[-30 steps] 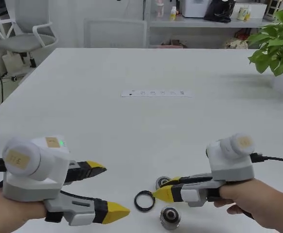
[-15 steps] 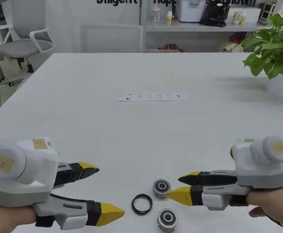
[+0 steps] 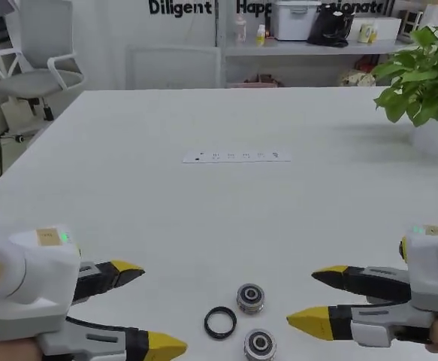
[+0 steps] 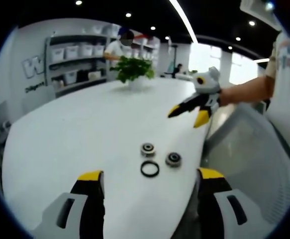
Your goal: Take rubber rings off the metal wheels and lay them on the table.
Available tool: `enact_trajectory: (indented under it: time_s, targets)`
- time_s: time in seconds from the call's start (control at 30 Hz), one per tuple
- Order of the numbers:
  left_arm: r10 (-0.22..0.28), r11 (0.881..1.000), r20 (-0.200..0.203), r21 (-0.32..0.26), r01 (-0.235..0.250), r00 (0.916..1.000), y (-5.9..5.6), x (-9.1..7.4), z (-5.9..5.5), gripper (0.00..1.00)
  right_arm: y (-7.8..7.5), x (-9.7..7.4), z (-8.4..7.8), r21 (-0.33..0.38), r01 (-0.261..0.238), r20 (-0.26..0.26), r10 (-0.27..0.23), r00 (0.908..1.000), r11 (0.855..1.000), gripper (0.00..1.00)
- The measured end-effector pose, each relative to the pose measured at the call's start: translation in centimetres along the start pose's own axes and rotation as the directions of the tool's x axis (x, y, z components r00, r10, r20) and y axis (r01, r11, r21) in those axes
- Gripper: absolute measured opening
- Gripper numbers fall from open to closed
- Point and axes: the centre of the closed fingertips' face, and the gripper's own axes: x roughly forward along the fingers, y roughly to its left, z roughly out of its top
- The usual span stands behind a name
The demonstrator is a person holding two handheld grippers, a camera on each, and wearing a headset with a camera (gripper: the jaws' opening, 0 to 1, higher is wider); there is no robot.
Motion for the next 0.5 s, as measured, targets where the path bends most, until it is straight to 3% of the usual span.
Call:
enact_trajectory:
  time_s: [0.2, 0.5]
  targets:
    - [0.017, 1.000, 0.013, -0.006, -0.017, 0.9998, -0.2, -0.8, 0.2, 0.79, 0.2, -1.1, 0.0, -0.018, 0.022, 0.011, -0.021, 0.9997, 1.000, 0.72]
    - [0.040, 0.999, 0.009, 0.010, -0.040, 0.9992, -0.1, -1.6, 0.0, 0.82, 0.3, -2.5, -0.3, -0.045, 0.044, 0.003, -0.044, 0.9990, 0.998, 0.77]
